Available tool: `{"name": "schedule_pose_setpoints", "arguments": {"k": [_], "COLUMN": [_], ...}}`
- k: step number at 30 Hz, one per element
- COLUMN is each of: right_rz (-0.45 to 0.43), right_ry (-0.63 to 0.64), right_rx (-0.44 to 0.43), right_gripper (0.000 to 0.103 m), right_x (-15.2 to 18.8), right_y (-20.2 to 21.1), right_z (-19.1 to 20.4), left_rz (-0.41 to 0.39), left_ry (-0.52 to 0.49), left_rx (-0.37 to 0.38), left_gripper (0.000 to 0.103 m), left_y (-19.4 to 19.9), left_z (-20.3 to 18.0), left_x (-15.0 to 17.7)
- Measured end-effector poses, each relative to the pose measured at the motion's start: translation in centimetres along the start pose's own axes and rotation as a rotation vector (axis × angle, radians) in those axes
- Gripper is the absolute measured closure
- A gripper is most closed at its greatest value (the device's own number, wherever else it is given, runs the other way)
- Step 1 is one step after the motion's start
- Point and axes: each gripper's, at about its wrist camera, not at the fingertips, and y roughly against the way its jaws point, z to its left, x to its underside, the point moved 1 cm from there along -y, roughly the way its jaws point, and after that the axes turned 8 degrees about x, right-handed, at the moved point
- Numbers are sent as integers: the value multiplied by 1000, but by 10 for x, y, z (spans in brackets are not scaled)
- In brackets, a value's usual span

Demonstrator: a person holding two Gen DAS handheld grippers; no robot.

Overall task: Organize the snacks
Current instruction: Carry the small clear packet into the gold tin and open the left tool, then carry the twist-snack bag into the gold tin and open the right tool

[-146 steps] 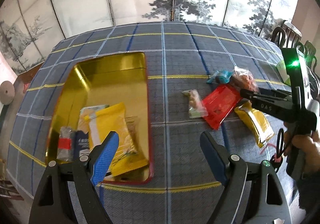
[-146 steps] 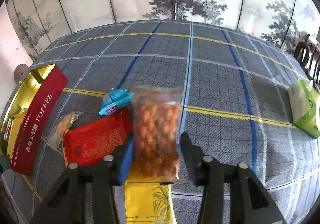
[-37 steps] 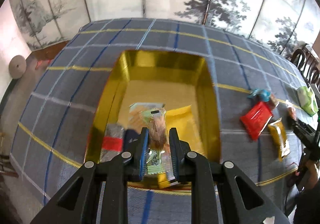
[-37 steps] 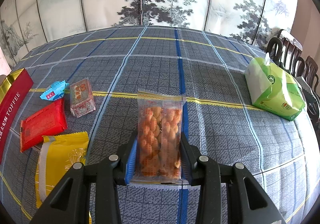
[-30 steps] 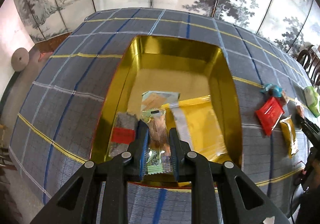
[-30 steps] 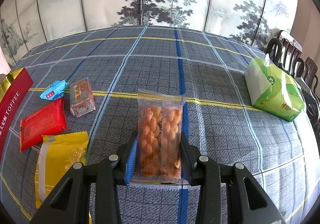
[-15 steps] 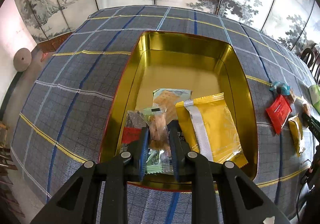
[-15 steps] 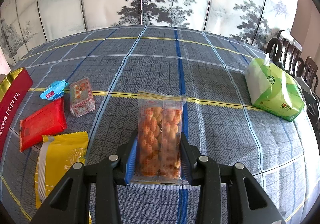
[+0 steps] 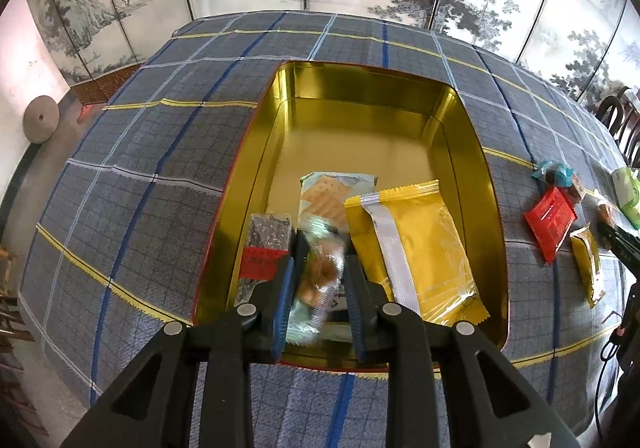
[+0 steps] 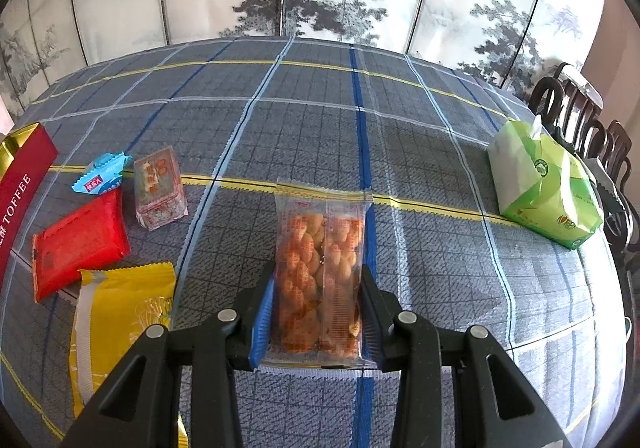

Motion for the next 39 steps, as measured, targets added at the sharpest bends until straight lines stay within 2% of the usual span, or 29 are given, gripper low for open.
{"name": "schedule_pose_setpoints", "arguments": {"k": [8,13,17,24,27,39], "right_rz": [12,13,-22,-56,-62,-92], "right_ry": [4,-27,-81,-76,-46,142], "right_rx": [45,77,63,-60,-128,-333], "right_gripper": [65,65,66,66,65,65], "right_x": [-5,-5,-11,-24,-23,-16], "right_y": [0,6,28,72,91,148], "right_z": [6,13,15,57,92,230], "left_rz": [-22,-59,-88,-120,-127,-153], "left_ry": [3,20,25,72,94,170], "left_rx": [19,14,0,6,11,-56], "left_gripper": [67,51,41,36,35,33], "left_y": [10,23,32,45,50,71], "left_z": [-1,3,7,22,30,80], "left_x": [2,5,9,14,18,35]}}
